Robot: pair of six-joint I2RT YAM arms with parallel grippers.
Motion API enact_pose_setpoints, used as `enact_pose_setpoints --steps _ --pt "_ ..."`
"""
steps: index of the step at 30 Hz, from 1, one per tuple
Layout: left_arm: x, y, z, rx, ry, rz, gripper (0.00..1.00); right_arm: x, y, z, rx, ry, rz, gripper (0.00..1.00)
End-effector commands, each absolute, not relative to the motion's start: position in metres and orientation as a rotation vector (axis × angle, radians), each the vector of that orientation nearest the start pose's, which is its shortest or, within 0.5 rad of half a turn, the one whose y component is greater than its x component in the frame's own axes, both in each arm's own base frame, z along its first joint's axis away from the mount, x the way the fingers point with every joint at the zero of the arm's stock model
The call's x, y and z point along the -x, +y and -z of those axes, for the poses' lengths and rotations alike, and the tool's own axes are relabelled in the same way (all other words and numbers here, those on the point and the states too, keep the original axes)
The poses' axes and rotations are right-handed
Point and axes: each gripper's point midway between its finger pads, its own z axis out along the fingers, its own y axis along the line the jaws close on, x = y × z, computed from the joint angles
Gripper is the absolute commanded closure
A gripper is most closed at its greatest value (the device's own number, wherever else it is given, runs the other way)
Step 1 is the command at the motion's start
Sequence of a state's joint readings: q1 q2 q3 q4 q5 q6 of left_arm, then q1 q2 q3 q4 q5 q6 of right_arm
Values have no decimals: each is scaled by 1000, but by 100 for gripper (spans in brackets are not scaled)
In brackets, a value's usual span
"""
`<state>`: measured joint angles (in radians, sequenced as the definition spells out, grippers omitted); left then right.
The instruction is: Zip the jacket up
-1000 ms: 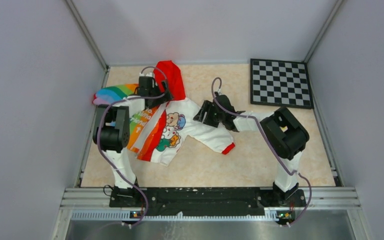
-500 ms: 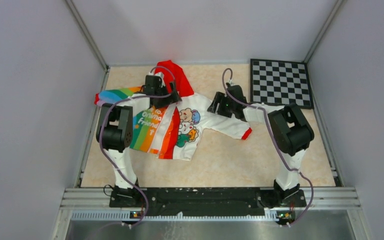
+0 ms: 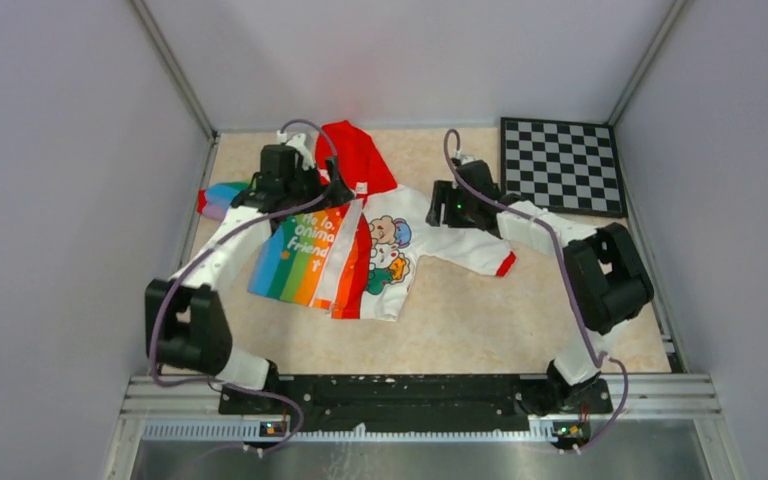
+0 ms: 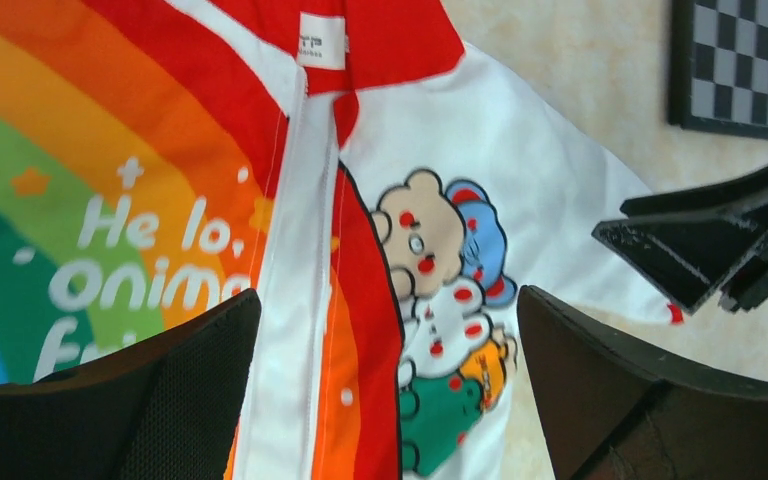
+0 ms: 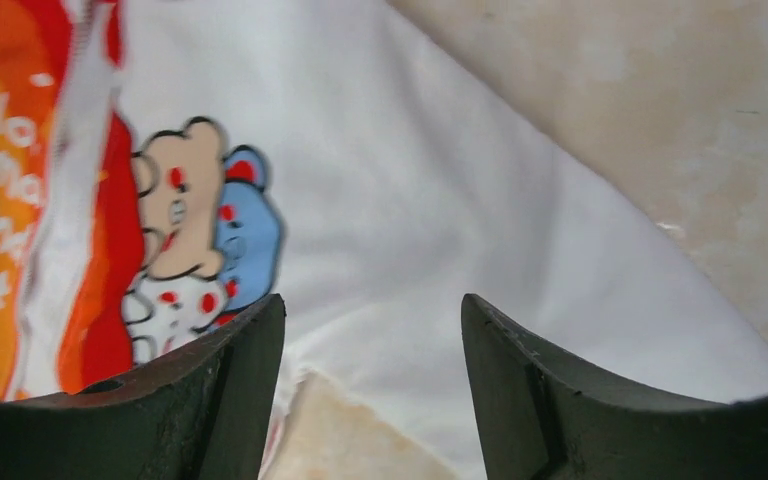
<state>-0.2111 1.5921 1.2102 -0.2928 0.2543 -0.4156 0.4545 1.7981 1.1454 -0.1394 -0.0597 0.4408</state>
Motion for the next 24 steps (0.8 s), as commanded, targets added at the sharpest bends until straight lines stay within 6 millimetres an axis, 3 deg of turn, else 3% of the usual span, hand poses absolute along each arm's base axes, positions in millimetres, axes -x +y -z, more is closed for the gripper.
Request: enact_pose_setpoints --steps 1,4,6,11,16,24 --pt "-344 -138 -165 33 2360 613 0 -363 277 -143 118 2274 -655 36" --pt "-297 -148 -148 -26 2442 747 2 -304 334 -167 182 2214 -1009 39" --pt "-272 -155 -136 -56 2507 830 10 -267 362 -180 204 2160 -1199 41" --pt "-246 -165 -102 -141 2640 765 12 -205 408 -178 296 2152 -1398 43" --pt "-246 -169 -72 -221 2747 572 17 -188 419 -152 284 2232 -1441 47" --pt "-267 -161 -49 -273 2782 416 38 -186 402 -125 234 2262 -1377 48"
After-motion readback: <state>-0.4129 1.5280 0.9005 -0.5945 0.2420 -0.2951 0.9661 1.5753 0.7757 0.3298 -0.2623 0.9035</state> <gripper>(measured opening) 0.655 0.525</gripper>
